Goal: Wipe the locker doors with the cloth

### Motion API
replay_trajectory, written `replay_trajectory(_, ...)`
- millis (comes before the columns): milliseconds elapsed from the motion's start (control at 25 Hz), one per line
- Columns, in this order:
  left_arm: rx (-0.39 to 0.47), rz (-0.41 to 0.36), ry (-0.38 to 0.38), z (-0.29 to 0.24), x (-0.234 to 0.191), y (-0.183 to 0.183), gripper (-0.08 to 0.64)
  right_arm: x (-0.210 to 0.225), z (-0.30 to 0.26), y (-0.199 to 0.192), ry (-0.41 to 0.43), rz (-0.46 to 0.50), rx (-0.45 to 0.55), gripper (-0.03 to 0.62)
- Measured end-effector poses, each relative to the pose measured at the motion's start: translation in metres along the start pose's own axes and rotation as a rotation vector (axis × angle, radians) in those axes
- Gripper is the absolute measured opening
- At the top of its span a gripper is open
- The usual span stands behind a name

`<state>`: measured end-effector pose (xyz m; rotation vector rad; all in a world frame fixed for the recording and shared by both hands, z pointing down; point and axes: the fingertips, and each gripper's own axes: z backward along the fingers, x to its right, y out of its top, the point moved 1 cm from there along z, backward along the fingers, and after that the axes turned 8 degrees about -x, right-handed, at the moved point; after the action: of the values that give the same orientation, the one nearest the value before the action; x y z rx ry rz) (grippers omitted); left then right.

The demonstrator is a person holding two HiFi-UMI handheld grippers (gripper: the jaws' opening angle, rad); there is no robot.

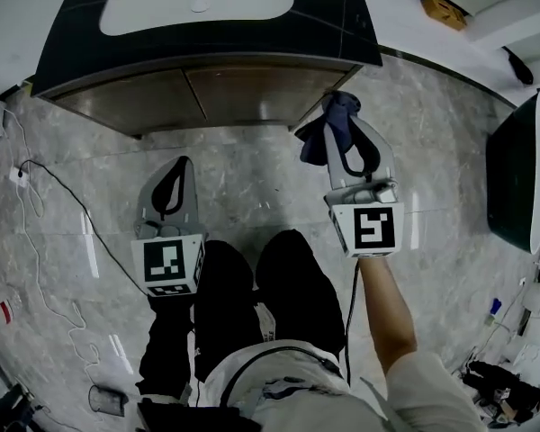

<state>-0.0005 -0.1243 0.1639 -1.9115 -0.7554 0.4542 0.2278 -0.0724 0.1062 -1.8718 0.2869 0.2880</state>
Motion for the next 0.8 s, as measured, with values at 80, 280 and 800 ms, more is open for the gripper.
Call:
replay_trajectory(80,0.028,-0.029,0.003,-0.027,0.004,-0.033,0.003,-0.005,-0.016,-0.034,-0.003,0.006,0.043,0.094)
replay_trajectory(280,0.137,-0.075,-0.004,-0.098,0.013,-0.089,0.002,-0.012,-0.064,-0.102,-0.037,0.028,0.154,0.094)
replay_trajectory(800,0.208,-0.118,-0.014,-0.163,0.017,-0.194,0.003,-0.032,-0.117,-0.189,-0.099,0.082,0.302,0.095)
